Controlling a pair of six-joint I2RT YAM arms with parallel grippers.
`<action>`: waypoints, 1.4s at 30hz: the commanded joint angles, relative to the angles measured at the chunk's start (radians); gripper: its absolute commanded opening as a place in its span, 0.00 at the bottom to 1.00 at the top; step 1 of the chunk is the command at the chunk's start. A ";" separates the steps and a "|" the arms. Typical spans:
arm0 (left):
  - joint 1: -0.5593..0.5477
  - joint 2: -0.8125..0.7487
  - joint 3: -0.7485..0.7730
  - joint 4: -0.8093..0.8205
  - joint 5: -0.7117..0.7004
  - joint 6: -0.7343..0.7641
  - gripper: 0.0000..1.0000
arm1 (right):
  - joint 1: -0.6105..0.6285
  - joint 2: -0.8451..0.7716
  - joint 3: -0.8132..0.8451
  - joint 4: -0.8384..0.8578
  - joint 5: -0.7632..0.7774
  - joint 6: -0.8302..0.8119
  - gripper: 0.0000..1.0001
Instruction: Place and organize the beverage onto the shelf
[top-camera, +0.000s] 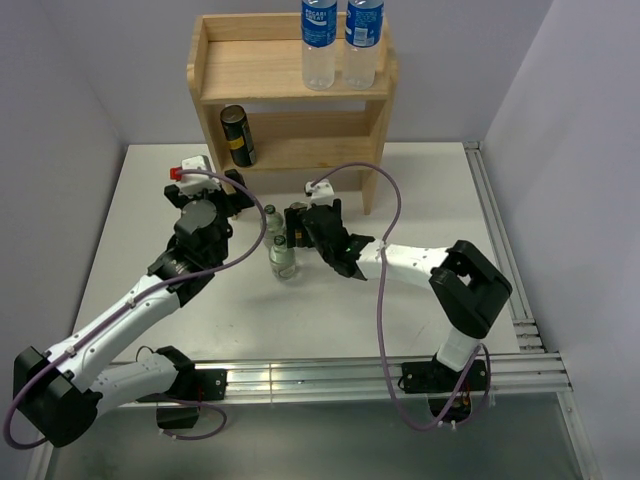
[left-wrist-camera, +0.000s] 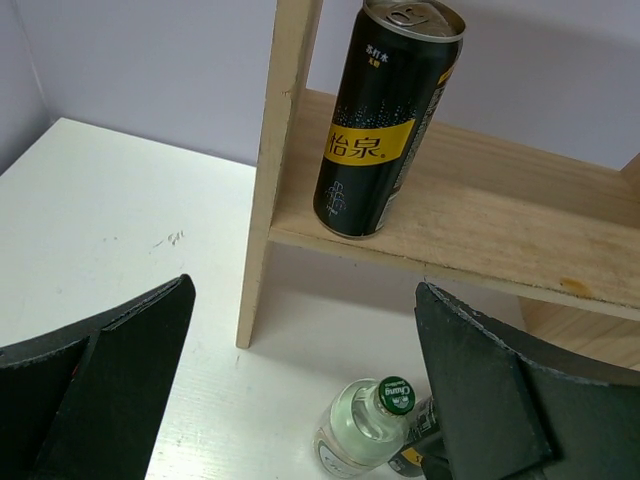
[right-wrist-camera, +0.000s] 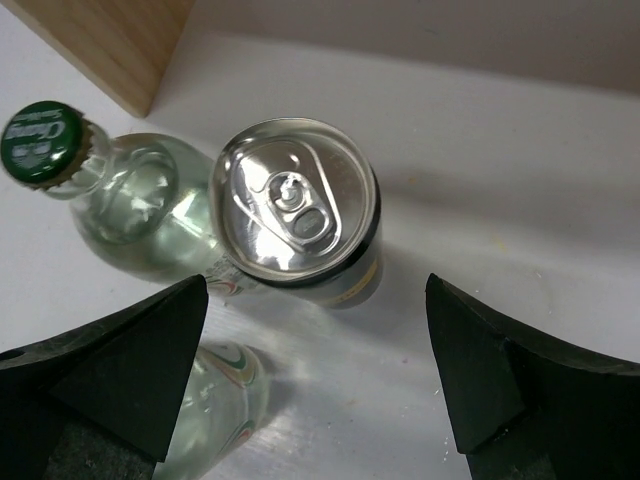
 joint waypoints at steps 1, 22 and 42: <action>-0.008 -0.033 -0.006 0.030 -0.011 -0.006 0.99 | -0.025 0.019 0.047 0.048 -0.008 -0.013 0.96; -0.034 -0.047 -0.022 0.059 -0.019 0.014 0.99 | -0.057 0.185 0.056 0.190 -0.014 0.003 0.97; -0.038 -0.027 -0.022 0.074 -0.014 0.018 0.99 | -0.059 0.262 -0.022 0.370 -0.005 0.020 0.90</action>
